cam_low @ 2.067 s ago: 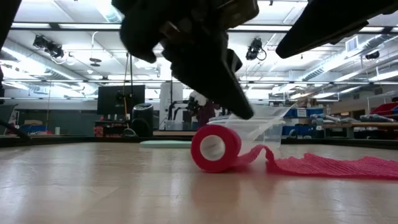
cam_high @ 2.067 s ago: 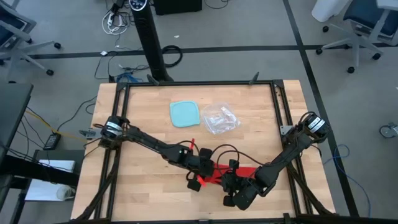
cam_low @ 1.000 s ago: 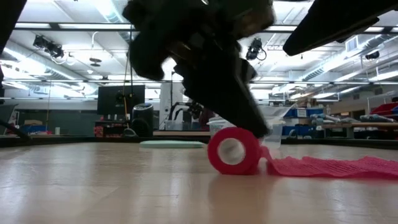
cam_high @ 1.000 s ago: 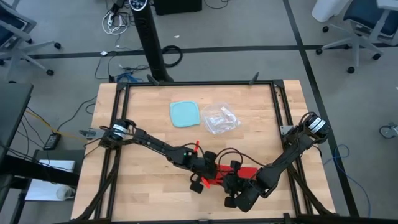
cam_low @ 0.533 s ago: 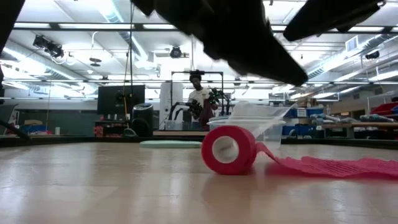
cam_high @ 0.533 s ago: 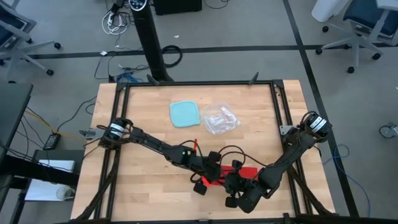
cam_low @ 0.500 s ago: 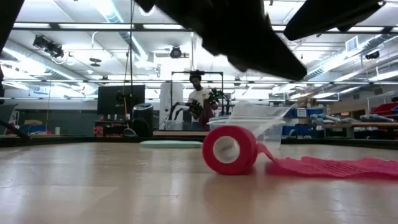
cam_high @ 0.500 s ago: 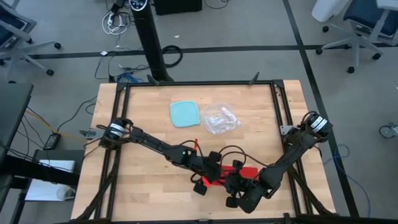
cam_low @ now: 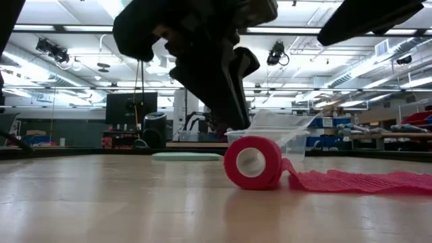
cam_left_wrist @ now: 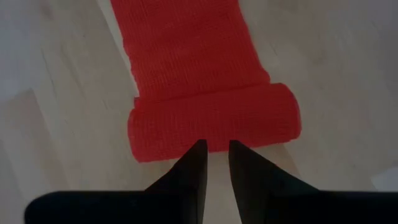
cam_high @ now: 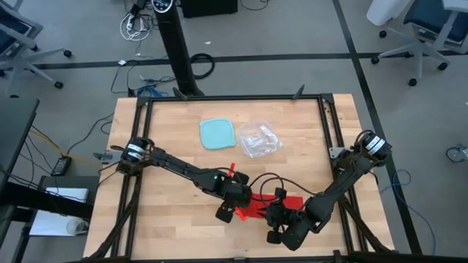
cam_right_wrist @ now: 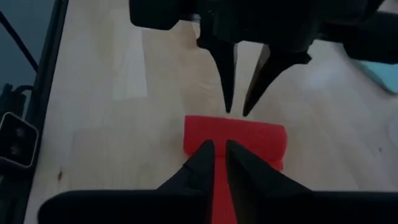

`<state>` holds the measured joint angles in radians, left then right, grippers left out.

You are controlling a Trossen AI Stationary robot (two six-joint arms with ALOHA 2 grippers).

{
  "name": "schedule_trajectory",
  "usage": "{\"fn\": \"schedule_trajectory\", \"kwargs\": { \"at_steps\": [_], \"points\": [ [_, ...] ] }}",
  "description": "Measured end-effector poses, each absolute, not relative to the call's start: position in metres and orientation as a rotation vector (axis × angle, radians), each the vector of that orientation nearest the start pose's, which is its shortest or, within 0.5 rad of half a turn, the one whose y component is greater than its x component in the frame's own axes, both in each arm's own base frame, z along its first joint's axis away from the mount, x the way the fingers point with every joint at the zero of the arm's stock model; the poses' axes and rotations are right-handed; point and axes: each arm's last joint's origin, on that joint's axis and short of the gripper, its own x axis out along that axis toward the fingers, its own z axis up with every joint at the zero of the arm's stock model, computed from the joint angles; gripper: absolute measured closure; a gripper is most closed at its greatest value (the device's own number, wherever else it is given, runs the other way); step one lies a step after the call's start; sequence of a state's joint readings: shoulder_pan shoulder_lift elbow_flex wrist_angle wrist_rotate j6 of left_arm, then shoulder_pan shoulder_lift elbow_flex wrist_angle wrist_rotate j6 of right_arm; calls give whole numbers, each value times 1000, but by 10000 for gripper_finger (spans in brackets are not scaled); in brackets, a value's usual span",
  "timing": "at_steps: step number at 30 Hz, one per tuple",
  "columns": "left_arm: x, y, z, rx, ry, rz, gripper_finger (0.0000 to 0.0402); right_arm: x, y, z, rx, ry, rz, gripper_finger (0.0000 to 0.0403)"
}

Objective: Roll bandage
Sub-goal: Roll the red bandage

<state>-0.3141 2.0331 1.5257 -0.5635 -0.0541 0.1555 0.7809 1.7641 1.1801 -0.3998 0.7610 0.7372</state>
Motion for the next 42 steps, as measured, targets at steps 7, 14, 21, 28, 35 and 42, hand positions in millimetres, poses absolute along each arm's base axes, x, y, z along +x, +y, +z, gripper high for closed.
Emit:
{"fn": "schedule_trajectory", "kwargs": {
  "at_steps": [7, 14, 21, 28, 35, 42],
  "points": [
    [410, -132, 177, 304, 949, -311, 330, 263, 232, 198, 50, 747, -257, 375],
    [413, -133, 173, 275, 865, -303, 330, 255, 234, 208, 115, 798, -180, 376],
    [416, -135, 170, 238, 765, -294, 330, 238, 232, 245, 159, 705, -132, 376],
    [416, -134, 163, 223, 667, -284, 330, 225, 221, 272, 172, 653, -99, 376],
    [421, -135, 174, 224, 628, -263, 330, 212, 208, 300, 201, 598, -56, 376],
    [413, -137, 187, 269, 894, -282, 330, 208, 204, 302, 185, 608, -61, 376]
  ]
}}
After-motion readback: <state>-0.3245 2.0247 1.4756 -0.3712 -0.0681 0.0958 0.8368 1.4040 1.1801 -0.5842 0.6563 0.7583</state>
